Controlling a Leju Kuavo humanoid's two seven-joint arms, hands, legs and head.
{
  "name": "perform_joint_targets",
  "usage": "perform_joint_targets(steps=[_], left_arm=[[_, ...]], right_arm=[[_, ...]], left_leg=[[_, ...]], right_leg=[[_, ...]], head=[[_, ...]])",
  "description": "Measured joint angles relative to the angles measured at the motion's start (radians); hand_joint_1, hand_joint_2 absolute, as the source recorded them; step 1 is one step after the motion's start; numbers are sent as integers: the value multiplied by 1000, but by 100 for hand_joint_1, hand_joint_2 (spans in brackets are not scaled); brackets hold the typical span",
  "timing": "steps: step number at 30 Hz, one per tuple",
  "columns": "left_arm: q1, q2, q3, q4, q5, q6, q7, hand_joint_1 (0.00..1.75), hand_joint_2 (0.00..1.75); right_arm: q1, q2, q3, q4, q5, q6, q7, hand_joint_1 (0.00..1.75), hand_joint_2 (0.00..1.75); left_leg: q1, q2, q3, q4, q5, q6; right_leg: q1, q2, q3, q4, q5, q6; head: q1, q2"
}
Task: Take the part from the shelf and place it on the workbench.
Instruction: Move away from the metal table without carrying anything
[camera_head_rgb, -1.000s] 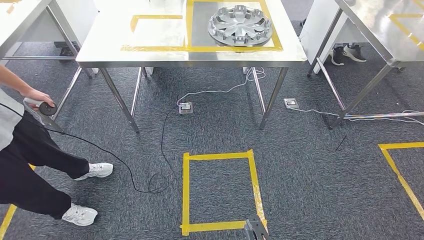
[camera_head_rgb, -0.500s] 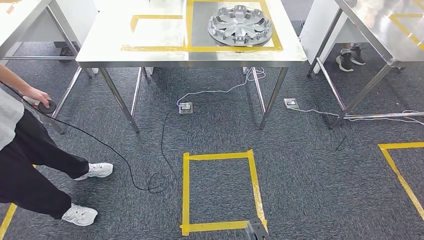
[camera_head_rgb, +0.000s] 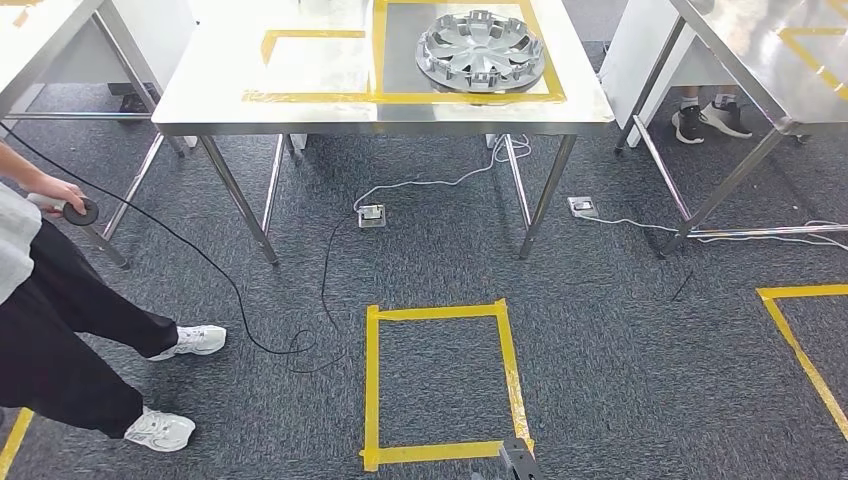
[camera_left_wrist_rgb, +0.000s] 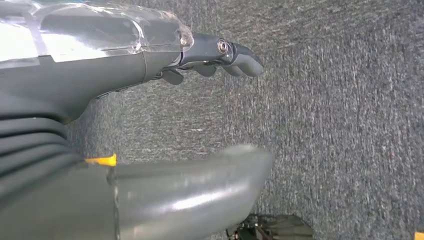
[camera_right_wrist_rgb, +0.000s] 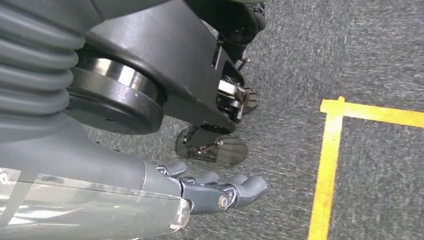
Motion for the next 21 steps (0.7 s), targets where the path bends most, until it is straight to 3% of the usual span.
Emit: perform_joint_targets(steps=[21], left_arm=[[1, -8, 0, 0, 0, -3, 30, 0, 175]], right_arm=[[2, -2, 0, 11, -2, 14, -1, 0, 175]], left_leg=[[0, 1, 0, 0, 0, 0]], right_leg=[[0, 0, 0, 0, 0, 0]], head=[[0, 0]])
